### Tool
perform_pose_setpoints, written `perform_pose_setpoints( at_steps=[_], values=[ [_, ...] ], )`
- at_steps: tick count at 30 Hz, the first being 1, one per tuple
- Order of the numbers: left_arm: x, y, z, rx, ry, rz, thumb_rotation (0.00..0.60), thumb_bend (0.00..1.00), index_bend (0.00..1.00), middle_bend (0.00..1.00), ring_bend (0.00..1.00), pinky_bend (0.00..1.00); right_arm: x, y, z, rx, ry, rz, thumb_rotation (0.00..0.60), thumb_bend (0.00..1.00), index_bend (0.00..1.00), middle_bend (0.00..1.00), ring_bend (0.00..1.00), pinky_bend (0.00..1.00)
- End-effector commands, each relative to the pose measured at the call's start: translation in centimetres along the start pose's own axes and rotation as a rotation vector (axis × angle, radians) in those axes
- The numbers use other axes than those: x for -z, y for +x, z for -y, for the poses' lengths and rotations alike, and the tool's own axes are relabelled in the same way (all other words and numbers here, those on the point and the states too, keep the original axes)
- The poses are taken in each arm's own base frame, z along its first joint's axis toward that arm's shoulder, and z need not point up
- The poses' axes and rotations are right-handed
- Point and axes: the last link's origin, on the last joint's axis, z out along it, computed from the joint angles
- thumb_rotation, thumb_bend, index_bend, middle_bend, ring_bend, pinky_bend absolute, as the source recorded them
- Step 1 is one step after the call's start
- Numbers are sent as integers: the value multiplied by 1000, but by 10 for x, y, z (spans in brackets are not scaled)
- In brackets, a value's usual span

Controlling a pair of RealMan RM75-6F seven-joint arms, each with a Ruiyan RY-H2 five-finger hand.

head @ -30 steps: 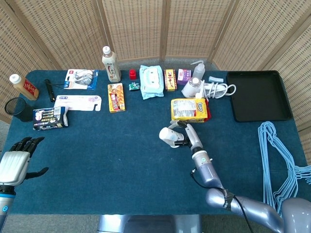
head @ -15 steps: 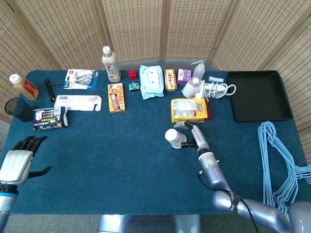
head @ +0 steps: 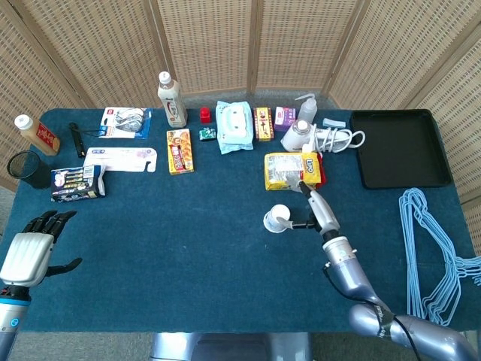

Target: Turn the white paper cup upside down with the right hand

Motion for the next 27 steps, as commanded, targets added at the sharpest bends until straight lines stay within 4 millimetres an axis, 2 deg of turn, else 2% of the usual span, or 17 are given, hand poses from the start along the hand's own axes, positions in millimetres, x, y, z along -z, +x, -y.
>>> perform_pose_setpoints(
  at_steps=[1,6,11,17,22,27],
  values=[
    [1,-1,1,0,3,1,429,141,143,253,154,217,7,15,7,31,27,-43,548,247,192,188,195,3],
    [4,-3,3,5,14,3,431,142,143,253,153,217,17,38,13,147,49,-174,546,253,286,254,256,35],
    [5,-7,6,7,22,7,429,141,143,253,153,217,31,52,13,283,68,-247,544,261,393,295,276,85],
    [8,-10,8,15,30,10,426,140,143,253,153,217,55,65,5,469,82,-281,545,274,481,392,393,245],
    [11,-13,10,29,36,14,431,140,143,253,153,217,80,71,-9,630,66,-289,548,278,514,432,441,298],
    [13,-13,10,39,34,6,426,141,143,253,153,217,104,75,-21,726,31,-286,546,279,518,433,445,302]
  ],
)
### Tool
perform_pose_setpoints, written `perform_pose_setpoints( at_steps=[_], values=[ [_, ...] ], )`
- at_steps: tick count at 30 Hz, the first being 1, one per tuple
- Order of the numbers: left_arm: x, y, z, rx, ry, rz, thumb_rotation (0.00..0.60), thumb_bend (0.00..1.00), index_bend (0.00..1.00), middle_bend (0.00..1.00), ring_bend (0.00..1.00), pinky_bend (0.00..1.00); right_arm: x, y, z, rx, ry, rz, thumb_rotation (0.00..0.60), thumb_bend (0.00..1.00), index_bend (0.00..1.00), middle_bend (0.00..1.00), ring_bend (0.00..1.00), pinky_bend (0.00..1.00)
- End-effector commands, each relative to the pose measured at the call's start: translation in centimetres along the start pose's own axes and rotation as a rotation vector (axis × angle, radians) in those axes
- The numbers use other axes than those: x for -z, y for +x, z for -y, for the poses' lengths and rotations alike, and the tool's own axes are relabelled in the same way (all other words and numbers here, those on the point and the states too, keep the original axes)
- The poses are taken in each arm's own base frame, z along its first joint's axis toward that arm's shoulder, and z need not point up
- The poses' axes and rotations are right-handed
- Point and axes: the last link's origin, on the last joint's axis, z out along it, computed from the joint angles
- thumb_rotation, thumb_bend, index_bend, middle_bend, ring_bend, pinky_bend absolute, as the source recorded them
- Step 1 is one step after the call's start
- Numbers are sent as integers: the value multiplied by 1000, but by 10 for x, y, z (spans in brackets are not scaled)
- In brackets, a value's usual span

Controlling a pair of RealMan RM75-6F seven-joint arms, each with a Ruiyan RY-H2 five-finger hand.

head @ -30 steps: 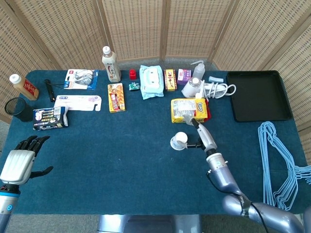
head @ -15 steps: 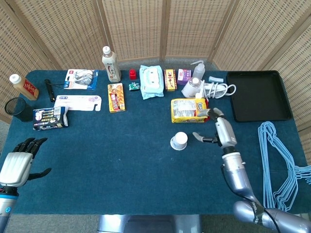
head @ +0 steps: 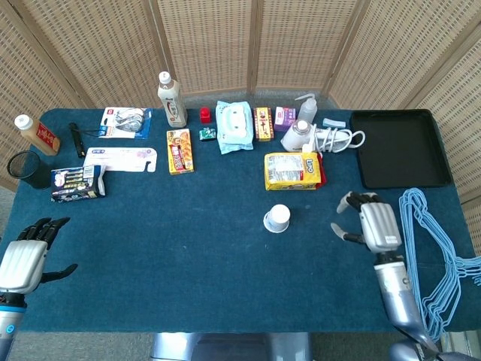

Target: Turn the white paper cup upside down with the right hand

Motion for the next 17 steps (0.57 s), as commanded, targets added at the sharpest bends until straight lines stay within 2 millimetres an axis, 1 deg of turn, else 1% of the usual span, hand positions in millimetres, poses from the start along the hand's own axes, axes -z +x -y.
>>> perform_pose_setpoints(
  at_steps=[1,5,8,17],
  values=[
    [1,0,-1,5,-1,-5,428,142,142,253,154,217,16,3,-8,53,-16,3,546,279,518,433,446,301],
    [2,-1,-1,12,-1,-9,428,141,143,253,154,217,28,7,-14,63,-40,-5,545,278,518,433,449,298],
    [1,0,-2,13,-1,-15,433,141,143,253,153,217,31,9,-18,64,-53,-11,546,279,519,433,449,294],
    [-1,3,-5,8,-7,-19,429,141,143,253,153,217,33,11,-22,71,-65,-11,545,279,523,433,448,286]
  ],
)
